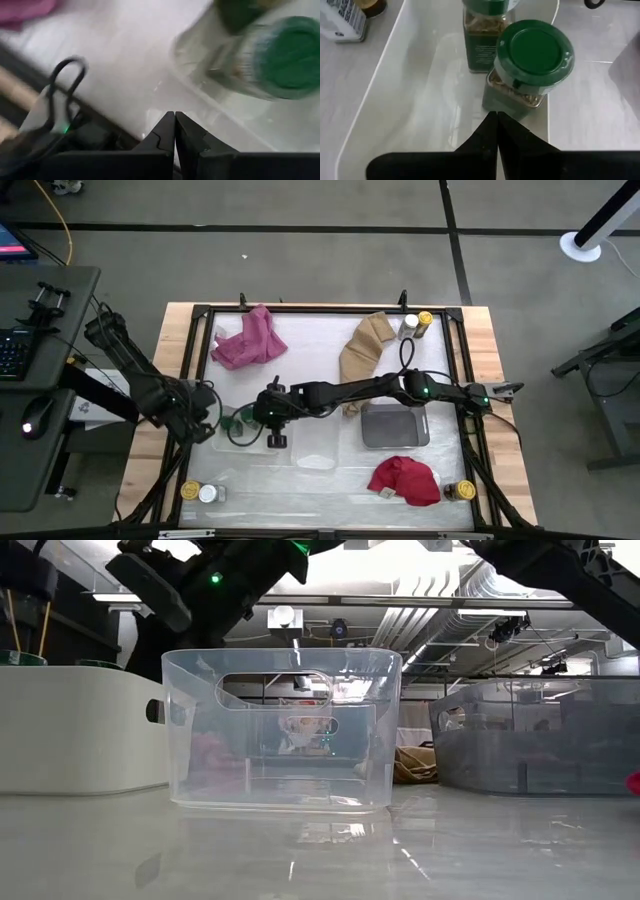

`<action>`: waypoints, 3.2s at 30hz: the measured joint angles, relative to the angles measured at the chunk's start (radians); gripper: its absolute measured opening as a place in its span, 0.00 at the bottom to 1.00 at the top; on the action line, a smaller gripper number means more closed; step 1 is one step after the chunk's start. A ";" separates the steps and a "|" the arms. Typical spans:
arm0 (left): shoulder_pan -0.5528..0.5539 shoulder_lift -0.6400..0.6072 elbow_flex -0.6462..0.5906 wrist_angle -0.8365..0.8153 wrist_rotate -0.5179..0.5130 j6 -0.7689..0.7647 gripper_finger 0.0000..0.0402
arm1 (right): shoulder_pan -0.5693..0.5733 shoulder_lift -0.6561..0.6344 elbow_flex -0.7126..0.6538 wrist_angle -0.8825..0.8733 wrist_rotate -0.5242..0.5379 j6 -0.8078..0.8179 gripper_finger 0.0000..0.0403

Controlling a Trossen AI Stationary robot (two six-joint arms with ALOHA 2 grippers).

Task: Sort spices by type
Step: Adjust the green seasoning bottles in the white bin

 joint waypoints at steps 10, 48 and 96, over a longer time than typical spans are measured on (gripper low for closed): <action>0.000 -0.022 0.006 -0.003 0.114 -0.104 0.00 | -0.014 0.035 0.000 0.058 0.005 0.058 0.00; 0.003 0.342 0.246 0.218 -0.030 0.287 0.00 | -0.132 -0.224 0.000 -0.352 -0.003 -0.126 0.00; 0.119 0.392 0.103 0.200 -0.032 0.397 0.00 | -0.087 -0.245 0.000 -0.211 -0.188 -0.122 0.00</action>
